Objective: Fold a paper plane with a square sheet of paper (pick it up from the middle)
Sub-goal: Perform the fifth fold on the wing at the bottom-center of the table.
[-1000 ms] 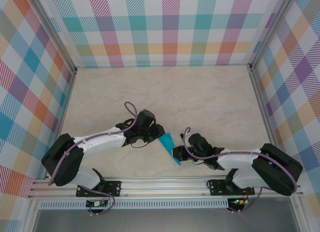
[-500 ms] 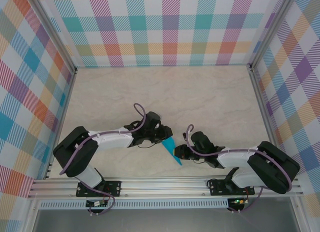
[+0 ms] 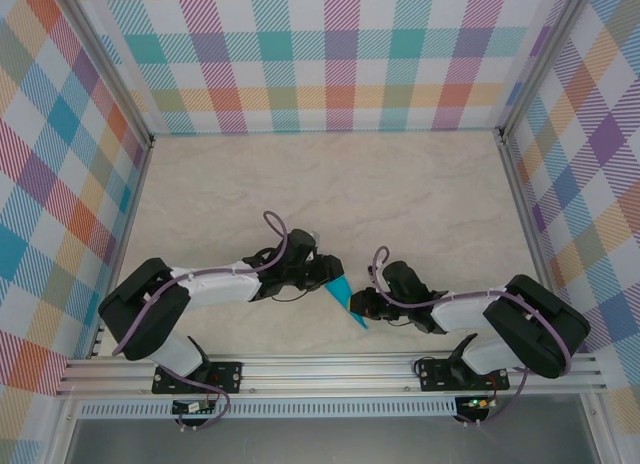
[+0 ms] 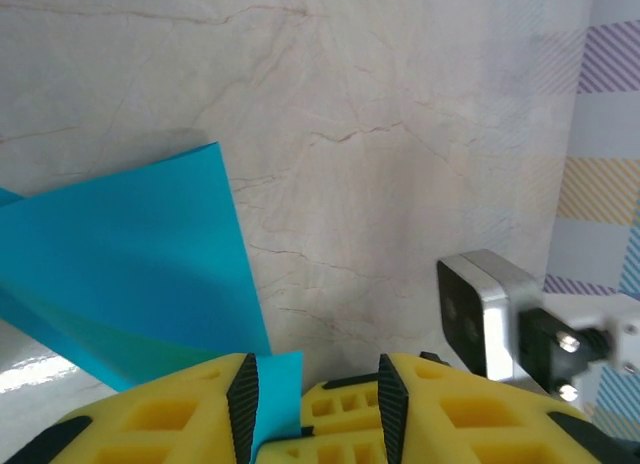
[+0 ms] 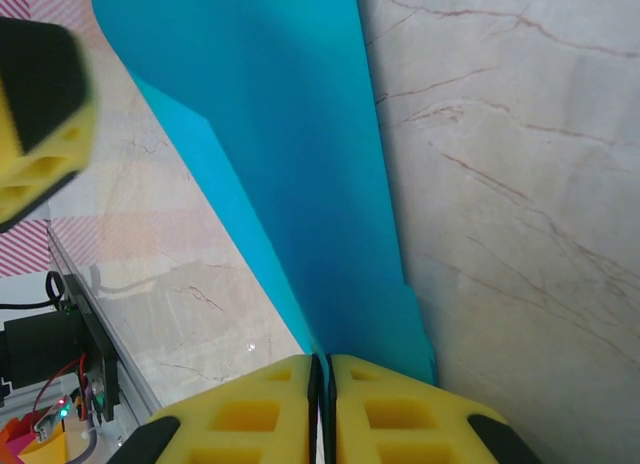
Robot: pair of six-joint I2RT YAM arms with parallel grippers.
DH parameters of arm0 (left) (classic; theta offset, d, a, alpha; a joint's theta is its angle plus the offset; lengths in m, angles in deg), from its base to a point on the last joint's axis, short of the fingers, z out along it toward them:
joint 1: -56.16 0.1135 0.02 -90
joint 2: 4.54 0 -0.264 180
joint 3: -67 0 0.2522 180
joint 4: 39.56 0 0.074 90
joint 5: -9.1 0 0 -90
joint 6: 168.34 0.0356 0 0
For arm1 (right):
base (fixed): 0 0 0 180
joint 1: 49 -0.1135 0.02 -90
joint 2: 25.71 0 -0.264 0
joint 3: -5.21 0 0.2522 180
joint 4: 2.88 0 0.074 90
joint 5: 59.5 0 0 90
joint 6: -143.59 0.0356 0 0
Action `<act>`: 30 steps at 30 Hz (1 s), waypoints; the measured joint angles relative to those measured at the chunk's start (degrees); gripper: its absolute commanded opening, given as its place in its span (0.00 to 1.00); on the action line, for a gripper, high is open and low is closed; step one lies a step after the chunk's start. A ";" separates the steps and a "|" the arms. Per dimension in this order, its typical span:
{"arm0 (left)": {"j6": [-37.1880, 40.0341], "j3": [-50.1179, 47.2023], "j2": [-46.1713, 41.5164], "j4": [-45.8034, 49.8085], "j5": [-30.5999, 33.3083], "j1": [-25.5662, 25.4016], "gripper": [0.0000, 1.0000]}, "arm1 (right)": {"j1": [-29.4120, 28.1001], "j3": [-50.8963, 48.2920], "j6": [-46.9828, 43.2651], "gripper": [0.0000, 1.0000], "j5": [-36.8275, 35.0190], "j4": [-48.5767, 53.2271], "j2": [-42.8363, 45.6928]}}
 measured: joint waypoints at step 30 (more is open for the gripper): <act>1.01 -0.83 7.13 -8.41 1.25 -0.48 0.34 | 4.79 1.27 1.95 0.28 4.00 4.59 1.49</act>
